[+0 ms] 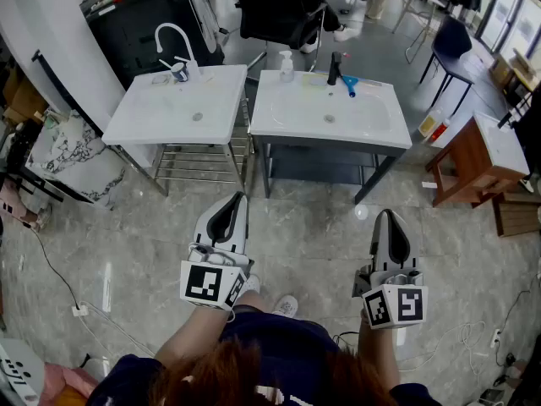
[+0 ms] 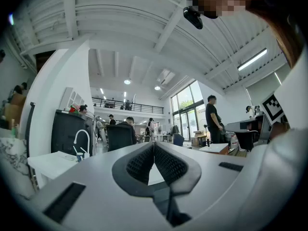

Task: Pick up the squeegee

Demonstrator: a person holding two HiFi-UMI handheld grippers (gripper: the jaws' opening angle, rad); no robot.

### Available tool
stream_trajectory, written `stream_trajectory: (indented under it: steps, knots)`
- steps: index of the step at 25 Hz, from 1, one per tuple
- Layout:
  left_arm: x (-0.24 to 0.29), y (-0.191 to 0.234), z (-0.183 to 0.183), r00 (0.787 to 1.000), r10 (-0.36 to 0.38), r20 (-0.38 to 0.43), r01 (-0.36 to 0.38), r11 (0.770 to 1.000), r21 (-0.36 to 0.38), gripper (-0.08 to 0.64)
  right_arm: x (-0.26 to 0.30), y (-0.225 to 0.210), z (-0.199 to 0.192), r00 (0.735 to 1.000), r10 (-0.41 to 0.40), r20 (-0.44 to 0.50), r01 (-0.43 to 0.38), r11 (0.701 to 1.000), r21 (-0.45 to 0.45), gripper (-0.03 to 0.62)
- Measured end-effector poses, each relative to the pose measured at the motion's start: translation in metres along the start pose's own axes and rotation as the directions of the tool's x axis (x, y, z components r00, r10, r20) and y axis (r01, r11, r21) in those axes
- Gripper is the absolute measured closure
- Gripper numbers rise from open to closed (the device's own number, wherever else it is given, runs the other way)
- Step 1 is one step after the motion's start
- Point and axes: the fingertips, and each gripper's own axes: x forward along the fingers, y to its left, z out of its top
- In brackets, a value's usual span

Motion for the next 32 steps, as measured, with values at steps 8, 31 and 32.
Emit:
stream_trajectory:
  steps: [8,31,32]
  knots:
    - [0.006,-0.007,-0.002,1.0,-0.002,-0.011,0.002,1.0,-0.004,0.54,0.009,-0.015,-0.017,0.995,-0.017,-0.096,0.024,0.997,0.08,0.577]
    - [0.204,0.089,-0.035,0.999,-0.042,-0.002,0.041,0.998,-0.04,0.54,0.201,-0.067,-0.043,0.989,-0.09,-0.114,0.084,0.995,-0.059,0.321]
    - [0.218,0.098,-0.034,0.999,-0.045,0.004,0.045,0.998,-0.038,0.54,0.217,-0.068,-0.042,0.99,-0.094,-0.107,0.088,0.994,-0.058,0.321]
